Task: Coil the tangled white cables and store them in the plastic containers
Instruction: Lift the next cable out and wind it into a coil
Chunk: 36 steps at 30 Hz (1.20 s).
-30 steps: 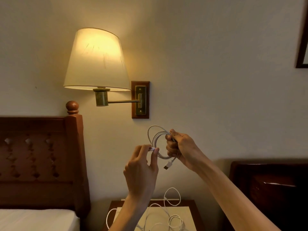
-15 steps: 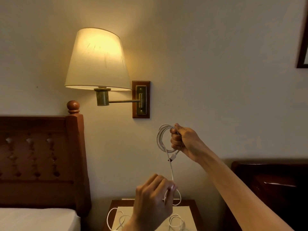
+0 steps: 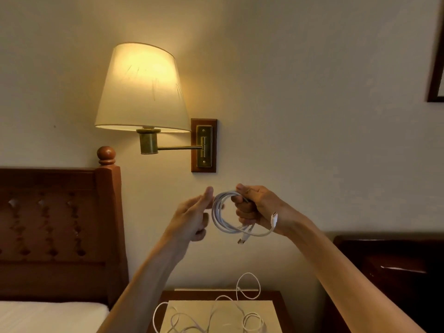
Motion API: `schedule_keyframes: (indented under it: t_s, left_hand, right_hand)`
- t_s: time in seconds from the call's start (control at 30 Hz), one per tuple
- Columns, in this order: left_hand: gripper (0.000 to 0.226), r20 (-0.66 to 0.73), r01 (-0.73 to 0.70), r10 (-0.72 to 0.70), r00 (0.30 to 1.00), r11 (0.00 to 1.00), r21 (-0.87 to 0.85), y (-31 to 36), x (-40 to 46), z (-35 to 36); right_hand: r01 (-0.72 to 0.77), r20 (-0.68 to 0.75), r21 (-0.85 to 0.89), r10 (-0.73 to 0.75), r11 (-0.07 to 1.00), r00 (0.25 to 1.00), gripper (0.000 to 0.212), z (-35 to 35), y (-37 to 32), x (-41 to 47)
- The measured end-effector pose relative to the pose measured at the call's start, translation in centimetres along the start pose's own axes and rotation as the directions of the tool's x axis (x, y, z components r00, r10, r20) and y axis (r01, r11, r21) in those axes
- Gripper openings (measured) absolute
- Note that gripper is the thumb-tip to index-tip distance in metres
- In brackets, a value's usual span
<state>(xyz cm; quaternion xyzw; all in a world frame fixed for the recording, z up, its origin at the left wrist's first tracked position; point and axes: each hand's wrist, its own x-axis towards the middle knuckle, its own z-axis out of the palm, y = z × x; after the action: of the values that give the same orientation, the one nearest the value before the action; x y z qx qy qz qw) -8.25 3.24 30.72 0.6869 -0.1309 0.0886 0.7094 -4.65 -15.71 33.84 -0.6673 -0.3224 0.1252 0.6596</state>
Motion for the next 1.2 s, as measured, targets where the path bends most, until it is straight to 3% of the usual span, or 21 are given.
schedule_keyframes:
  t_s: [0.07, 0.13, 0.2, 0.33, 0.47, 0.63, 0.9, 1.07, 1.13, 1.2]
  left_hand:
    - [0.054, 0.200, 0.133, -0.097, 0.975, 0.976, -0.174, 0.5, -0.1, 0.2]
    - [0.043, 0.319, 0.190, -0.119, 0.940, 0.961, -0.201, 0.4, -0.2, 0.3]
    - [0.038, 0.353, 0.202, -0.131, 0.926, 0.964, -0.170, 0.5, -0.3, 0.5]
    - [0.039, 0.187, 0.102, -0.081, 0.979, 0.989, -0.108, 0.2, -0.3, 1.5]
    - [0.038, 0.073, -0.010, 0.019, 0.997, 0.993, -0.119, 0.0, -0.3, 1.4]
    - [0.041, 0.057, -0.023, 0.025, 0.998, 0.999, -0.044, -0.4, 0.0, 0.7]
    - [0.045, 0.053, -0.058, 0.052, 0.997, 0.992, 0.114, -1.0, -0.3, 1.4]
    - [0.044, 0.019, -0.044, 0.043, 0.999, 0.998, 0.043, -1.1, -0.2, 1.3]
    - [0.043, 0.010, -0.035, 0.035, 0.999, 0.999, -0.010, -1.0, -0.2, 1.2]
    - [0.043, 0.022, -0.012, 0.015, 1.000, 0.994, -0.106, -0.9, -0.3, 1.2]
  right_hand:
    - [0.024, 0.004, -0.002, -0.024, 1.000, 1.000, 0.039, 0.2, -0.2, 0.0]
    - [0.019, 0.008, 0.028, -0.019, 0.999, 1.000, 0.039, 0.1, -0.1, 0.0]
    - [-0.005, -0.019, 0.029, 0.006, 1.000, 1.000, 0.040, 0.2, 0.0, -0.1]
    - [0.016, -0.123, -0.078, -0.025, 0.997, 0.992, 0.041, 0.8, 0.6, -0.5]
    - [0.090, -0.234, -0.365, -0.185, 0.927, 0.955, 0.027, 0.0, 1.9, -0.9]
    - [-0.036, -0.337, -0.592, -0.206, 0.805, 0.919, 0.011, -1.2, 1.8, -2.3]
    - [0.004, -0.491, -0.309, -0.163, 0.951, 0.856, 0.018, -0.1, 0.0, -2.4]
    - [0.050, -0.447, -0.163, -0.119, 0.985, 0.887, 0.011, 1.3, 0.9, -3.0]
    - [0.055, -0.382, -0.201, -0.130, 0.978, 0.915, 0.009, 1.3, 1.2, -3.1]
    - [0.069, -0.354, -0.369, -0.209, 0.927, 0.911, 0.007, 1.0, 1.5, -3.1]
